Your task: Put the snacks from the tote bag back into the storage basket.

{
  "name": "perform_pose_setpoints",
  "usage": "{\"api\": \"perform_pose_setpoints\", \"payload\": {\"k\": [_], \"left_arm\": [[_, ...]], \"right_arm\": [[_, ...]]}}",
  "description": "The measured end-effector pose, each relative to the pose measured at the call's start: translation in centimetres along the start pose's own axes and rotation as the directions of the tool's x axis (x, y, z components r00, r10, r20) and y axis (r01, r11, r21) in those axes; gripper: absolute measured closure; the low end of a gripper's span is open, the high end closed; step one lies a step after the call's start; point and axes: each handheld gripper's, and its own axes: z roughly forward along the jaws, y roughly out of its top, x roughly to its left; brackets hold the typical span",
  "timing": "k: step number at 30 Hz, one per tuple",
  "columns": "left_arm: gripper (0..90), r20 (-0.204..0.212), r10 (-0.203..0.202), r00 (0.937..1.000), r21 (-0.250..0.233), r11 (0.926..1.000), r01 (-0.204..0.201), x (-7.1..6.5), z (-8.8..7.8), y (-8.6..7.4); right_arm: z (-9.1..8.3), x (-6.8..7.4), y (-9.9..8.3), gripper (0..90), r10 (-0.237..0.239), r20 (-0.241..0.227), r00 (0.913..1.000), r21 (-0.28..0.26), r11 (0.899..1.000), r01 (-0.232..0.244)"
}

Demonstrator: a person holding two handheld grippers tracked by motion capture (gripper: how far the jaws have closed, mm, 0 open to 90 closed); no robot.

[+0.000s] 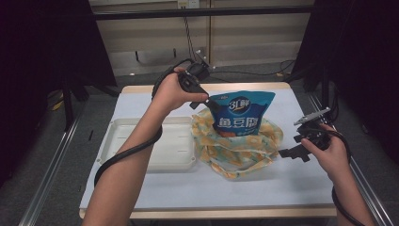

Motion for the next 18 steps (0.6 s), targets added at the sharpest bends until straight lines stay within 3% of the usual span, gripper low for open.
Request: {"api": "perform_pose_setpoints", "payload": {"k": [6,9,18], "left_arm": [[6.9,0.028,0.027,0.9992,-0.021,0.9994,-0.027,-0.1,0.4,1.3],[9.3,0.02,0.05,0.9985,-0.024,0.9985,-0.05,-0.4,0.6,2.0],[23.8,0.032,0.111,0.9933,-0.006,0.9938,-0.111,-1.0,1.7,3.8]], "right_arm": [[-0.4,0.2,-0.2,7.5,0.012,0.0,0.9999,-0.001,1.0,-0.012],[-0.4,0.0,-0.3,7.5,0.006,0.002,1.0,-0.012,1.0,-0.006],[-0.3,-0.1,-0.4,7.6,0.006,0.005,1.0,-0.01,1.0,-0.006]]}}
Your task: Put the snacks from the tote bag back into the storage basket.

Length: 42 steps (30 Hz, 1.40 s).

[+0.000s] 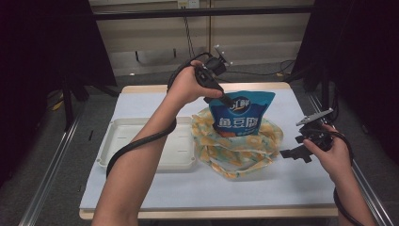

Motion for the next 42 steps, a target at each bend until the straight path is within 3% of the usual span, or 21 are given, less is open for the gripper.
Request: {"api": "perform_pose_setpoints", "payload": {"k": [5,6,13,17,21,31,42], "left_arm": [[30.8,0.018,0.036,0.9992,0.013,0.9993,-0.036,-0.2,1.0,0.7],[36.6,0.022,0.044,0.9988,0.019,0.9988,-0.045,-0.2,1.2,0.8],[50.0,0.042,0.05,0.9979,0.026,0.9983,-0.052,0.0,2.2,1.2],[49.6,0.043,0.062,0.9971,0.042,0.9971,-0.064,0.1,2.7,1.3],[56.0,0.057,0.067,0.9962,0.056,0.996,-0.07,-0.1,3.2,1.3],[77.3,0.075,0.08,0.994,0.075,0.9936,-0.085,0.1,3.6,1.4],[90.0,0.062,0.109,0.9921,0.115,0.9865,-0.116,-0.2,3.6,1.9]], "right_arm": [[-0.1,0.0,0.0,7.6,0.005,-0.01,0.9999,-0.008,1.0,-0.005],[-0.2,0.0,0.0,7.6,0.004,-0.01,0.9999,-0.01,1.0,-0.005],[-0.1,-0.1,-0.1,7.6,0.011,-0.01,0.9999,-0.007,1.0,-0.011],[-0.1,-0.2,-0.2,7.7,0.01,-0.012,0.9999,-0.007,1.0,-0.01],[-0.1,-0.2,-0.2,7.7,0.011,-0.009,0.9999,-0.007,1.0,-0.011],[0.2,-0.2,-0.2,7.7,0.011,-0.01,0.9999,0.002,1.0,-0.011],[0.2,-0.2,-0.2,7.8,0.009,-0.009,0.9999,0.002,1.0,-0.009]]}}
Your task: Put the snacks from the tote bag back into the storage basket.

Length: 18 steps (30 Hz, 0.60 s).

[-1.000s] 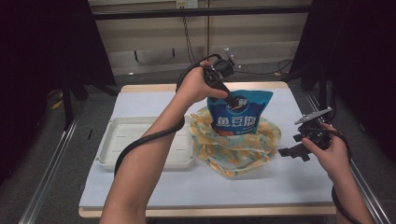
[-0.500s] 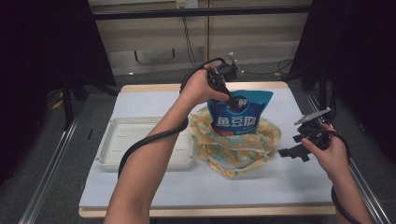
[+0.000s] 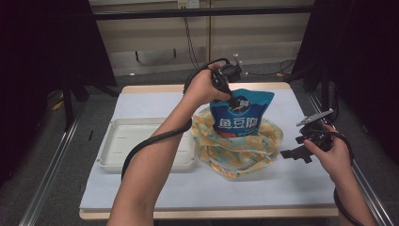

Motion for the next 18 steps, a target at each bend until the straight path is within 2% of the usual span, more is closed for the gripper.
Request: {"api": "perform_pose_setpoints", "payload": {"k": [1,2,4,6,7,8,9,18], "left_arm": [[90.0,0.006,-0.017,0.9998,-0.01,0.9998,0.017,-0.1,0.1,0.0],[90.0,0.012,0.003,0.9999,-0.004,1.0,-0.003,0.0,0.0,0.1],[90.0,0.011,0.009,0.9999,-0.006,0.9999,-0.009,-0.2,-0.1,0.2],[90.0,0.01,-0.016,0.9998,-0.026,0.9995,0.016,-0.3,-0.4,0.4],[90.0,0.023,-0.012,0.9997,-0.023,0.9996,0.013,-0.3,-0.6,0.6],[90.0,0.016,-0.009,0.9998,-0.037,0.9993,0.01,-0.4,-0.8,0.7],[90.0,0.026,-0.009,0.9996,-0.038,0.9992,0.01,-0.4,-1.1,0.8],[90.0,0.015,-0.005,0.9999,-0.06,0.9982,0.005,-1.2,-4.1,2.6]], "right_arm": [[0.0,0.0,0.0,7.8,-0.001,0.0,1.0,0.0,1.0,0.001],[0.0,0.1,0.0,7.8,0.002,0.001,1.0,-0.001,1.0,-0.002],[0.0,0.1,0.0,7.8,0.004,-0.001,1.0,0.002,1.0,-0.004],[0.0,0.1,0.0,7.8,0.002,-0.003,1.0,0.001,1.0,-0.002],[0.0,0.1,0.0,7.8,0.003,-0.002,1.0,0.002,1.0,-0.003],[0.0,0.1,0.0,7.8,0.005,-0.002,1.0,0.002,1.0,-0.005],[0.1,0.1,0.0,7.8,0.0,-0.004,1.0,-0.001,1.0,0.0],[0.0,0.1,0.0,7.8,-0.008,-0.008,0.9999,-0.004,1.0,0.008]]}}
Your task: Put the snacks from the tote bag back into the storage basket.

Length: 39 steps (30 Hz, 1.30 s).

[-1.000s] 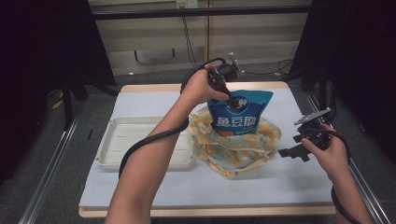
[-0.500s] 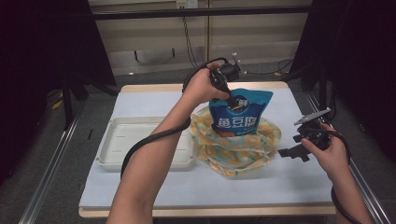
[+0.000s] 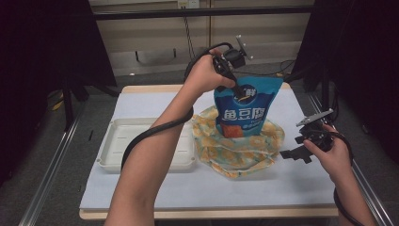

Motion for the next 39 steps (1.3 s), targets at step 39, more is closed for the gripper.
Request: {"api": "perform_pose_setpoints", "payload": {"k": [39], "left_arm": [[90.0,-0.027,-0.018,0.9995,-0.034,0.9993,0.017,-1.4,-11.2,-2.8]], "right_arm": [[-0.3,0.2,0.0,7.8,-0.001,-0.004,1.0,-0.011,1.0,0.001]]}}
